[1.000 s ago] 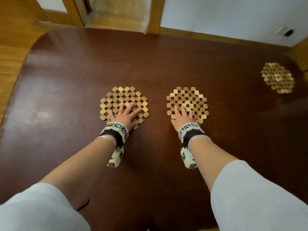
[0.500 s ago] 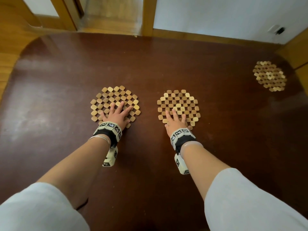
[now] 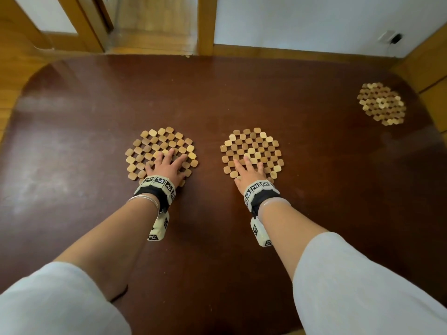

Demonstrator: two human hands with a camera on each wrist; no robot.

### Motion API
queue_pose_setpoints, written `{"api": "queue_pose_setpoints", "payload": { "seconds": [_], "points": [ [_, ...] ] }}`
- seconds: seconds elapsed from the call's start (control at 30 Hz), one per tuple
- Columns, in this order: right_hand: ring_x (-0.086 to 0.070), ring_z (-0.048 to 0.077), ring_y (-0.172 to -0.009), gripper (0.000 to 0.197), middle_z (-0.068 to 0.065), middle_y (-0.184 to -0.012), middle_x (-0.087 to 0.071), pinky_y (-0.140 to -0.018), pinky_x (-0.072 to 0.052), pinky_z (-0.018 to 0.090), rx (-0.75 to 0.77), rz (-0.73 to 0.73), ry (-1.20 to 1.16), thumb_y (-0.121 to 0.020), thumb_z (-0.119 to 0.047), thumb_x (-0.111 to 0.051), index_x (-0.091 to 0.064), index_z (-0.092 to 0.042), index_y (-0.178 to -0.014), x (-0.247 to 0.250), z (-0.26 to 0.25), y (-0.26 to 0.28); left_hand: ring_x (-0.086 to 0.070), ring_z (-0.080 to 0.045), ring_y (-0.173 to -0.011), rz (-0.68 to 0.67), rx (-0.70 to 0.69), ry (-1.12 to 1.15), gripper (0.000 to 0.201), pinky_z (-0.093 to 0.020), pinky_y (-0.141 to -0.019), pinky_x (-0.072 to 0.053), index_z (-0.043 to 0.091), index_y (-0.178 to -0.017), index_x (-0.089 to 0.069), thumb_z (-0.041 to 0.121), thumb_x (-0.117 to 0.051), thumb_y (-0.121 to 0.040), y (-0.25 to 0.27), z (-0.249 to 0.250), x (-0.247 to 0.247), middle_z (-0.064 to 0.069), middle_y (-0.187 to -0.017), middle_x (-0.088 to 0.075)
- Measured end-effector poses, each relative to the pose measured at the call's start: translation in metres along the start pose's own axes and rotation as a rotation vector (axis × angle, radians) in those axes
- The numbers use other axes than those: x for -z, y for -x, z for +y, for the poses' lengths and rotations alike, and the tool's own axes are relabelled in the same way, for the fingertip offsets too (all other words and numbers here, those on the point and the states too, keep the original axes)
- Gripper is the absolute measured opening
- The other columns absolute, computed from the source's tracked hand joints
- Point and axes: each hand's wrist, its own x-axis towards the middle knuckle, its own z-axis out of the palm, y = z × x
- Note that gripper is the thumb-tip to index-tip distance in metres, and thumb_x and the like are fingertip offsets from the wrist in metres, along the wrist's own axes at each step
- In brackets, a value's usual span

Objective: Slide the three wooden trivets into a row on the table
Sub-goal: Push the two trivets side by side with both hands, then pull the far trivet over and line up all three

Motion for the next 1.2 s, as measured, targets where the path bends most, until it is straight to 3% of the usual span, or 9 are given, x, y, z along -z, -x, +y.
{"api": "queue_pose_setpoints", "payload": {
  "seconds": [0.2,0.33,0.53,0.57,0.63,0.9,1.2],
  "points": [
    [-0.001,0.031,-0.150,0.055,-0.005,-0.164,-0.005,-0.118,-0.014,0.058,0.051,0.119,-0.036,-0.102,-0.026,-0.036,-0.014,-0.036,-0.152,0.008,0.039,0.013,-0.005,-0.022,-0.150,0.034,-0.084,-0.092,0.054,-0.051,-0.121,-0.010,0.033,-0.148,-0.022,0.029,-0.041,-0.098,0.015,0.051,0.000,0.004,-0.161,-0.013],
    [0.000,0.029,-0.151,0.052,-0.005,-0.164,-0.005,-0.118,-0.010,0.056,0.041,0.124,-0.092,-0.103,-0.025,-0.032,-0.016,-0.034,-0.152,0.019,0.090,0.017,-0.007,-0.021,-0.150,0.047,-0.146,-0.094,0.053,-0.048,-0.121,-0.012,0.032,-0.148,-0.025,0.026,-0.041,-0.098,0.023,0.111,-0.022,0.004,-0.161,-0.014],
    [-0.002,0.029,-0.151,0.053,-0.004,-0.164,-0.007,-0.120,-0.011,0.053,0.050,0.140,-0.031,-0.103,-0.030,-0.033,-0.015,-0.032,-0.153,0.050,0.200,0.010,-0.006,-0.021,-0.150,0.060,-0.167,-0.092,0.053,-0.047,-0.121,-0.011,0.030,-0.148,-0.025,0.024,-0.041,-0.098,0.027,0.226,-0.051,0.004,-0.161,-0.013],
    [-0.002,0.029,-0.151,0.052,-0.004,-0.164,-0.007,-0.120,-0.011,0.053,0.046,0.147,-0.027,-0.103,-0.030,-0.033,-0.016,-0.031,-0.153,0.059,0.245,0.007,-0.006,-0.021,-0.150,0.067,-0.168,-0.079,0.052,-0.048,-0.121,-0.011,0.031,-0.148,-0.026,0.024,-0.040,-0.098,0.026,0.270,-0.065,0.004,-0.161,-0.014],
    [-0.001,0.030,-0.151,0.053,-0.003,-0.164,-0.007,-0.120,-0.010,0.052,0.062,0.142,-0.019,-0.104,-0.029,-0.032,-0.015,-0.030,-0.153,0.066,0.254,0.004,-0.007,-0.021,-0.150,0.092,-0.151,-0.067,0.051,-0.047,-0.120,-0.013,0.030,-0.147,-0.027,0.025,-0.039,-0.098,0.024,0.279,-0.066,0.004,-0.161,-0.016],
    [-0.002,0.029,-0.151,0.053,-0.004,-0.164,-0.008,-0.120,-0.012,0.051,-0.009,0.180,-0.041,-0.103,-0.029,-0.033,-0.016,-0.027,-0.153,0.141,0.409,-0.029,-0.010,-0.021,-0.150,0.113,-0.207,-0.061,0.051,-0.044,-0.120,-0.014,0.030,-0.147,-0.029,0.024,-0.040,-0.097,-0.012,0.442,-0.092,0.004,-0.161,-0.018],
    [0.003,0.030,-0.151,0.060,-0.005,-0.164,0.000,-0.120,-0.010,0.052,-0.066,0.232,-0.050,-0.102,-0.029,-0.038,-0.009,-0.026,-0.154,0.200,0.481,-0.122,-0.011,-0.023,-0.149,0.173,-0.159,-0.067,0.052,-0.044,-0.120,-0.014,0.031,-0.147,-0.029,0.023,-0.041,-0.097,-0.081,0.494,-0.090,0.005,-0.160,-0.018]
  ]
}}
